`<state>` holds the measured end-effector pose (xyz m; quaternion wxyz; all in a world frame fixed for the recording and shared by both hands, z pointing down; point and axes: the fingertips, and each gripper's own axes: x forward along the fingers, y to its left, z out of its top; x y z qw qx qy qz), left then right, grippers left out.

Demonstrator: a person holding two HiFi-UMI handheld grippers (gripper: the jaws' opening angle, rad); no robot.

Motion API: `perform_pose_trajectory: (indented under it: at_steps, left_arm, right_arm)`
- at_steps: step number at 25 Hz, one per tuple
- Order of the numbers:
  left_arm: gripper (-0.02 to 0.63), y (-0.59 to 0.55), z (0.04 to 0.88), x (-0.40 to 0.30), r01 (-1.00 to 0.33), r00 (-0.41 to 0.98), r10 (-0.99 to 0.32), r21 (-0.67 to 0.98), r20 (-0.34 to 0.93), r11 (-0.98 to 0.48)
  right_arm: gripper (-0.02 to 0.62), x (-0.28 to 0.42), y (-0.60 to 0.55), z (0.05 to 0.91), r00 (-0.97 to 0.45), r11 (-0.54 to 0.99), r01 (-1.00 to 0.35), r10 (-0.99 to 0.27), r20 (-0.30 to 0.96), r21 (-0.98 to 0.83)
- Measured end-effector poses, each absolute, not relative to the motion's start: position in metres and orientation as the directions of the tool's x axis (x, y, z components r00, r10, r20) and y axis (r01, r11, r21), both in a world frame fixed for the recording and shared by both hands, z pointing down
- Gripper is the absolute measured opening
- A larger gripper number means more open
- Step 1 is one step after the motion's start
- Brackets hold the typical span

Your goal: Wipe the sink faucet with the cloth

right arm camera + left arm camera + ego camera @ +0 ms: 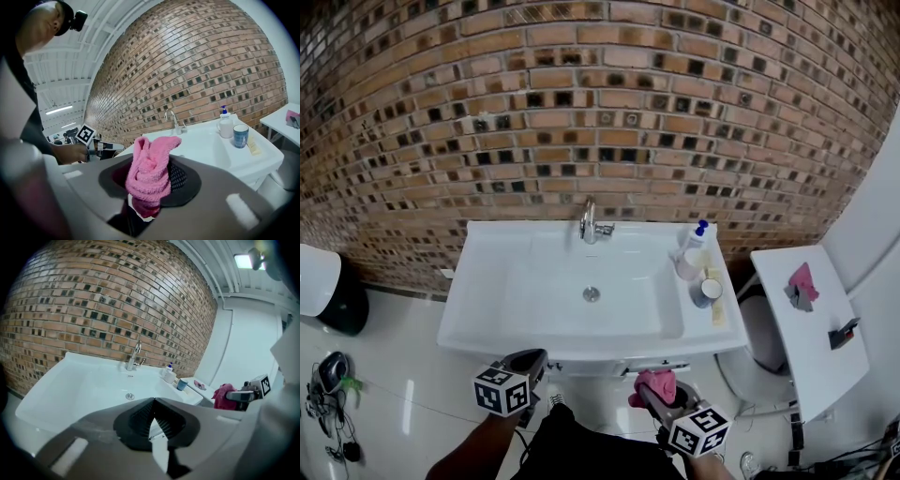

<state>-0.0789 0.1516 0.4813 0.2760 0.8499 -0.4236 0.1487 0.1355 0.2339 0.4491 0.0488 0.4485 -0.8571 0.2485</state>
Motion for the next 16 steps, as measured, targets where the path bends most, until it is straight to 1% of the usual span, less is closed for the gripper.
perform_pose_trajectory:
  at_steps: [16]
  left_arm:
    - [0.005,0.1479,0.4823,-0.072,-0.797,0.604,-0.634,0.345,0.483,-0.496]
  right_arm:
    - [0.129,0.1346,0.2323,0.4523,-0.59,0.486,-0.8,-0.742,0.318,-0.352]
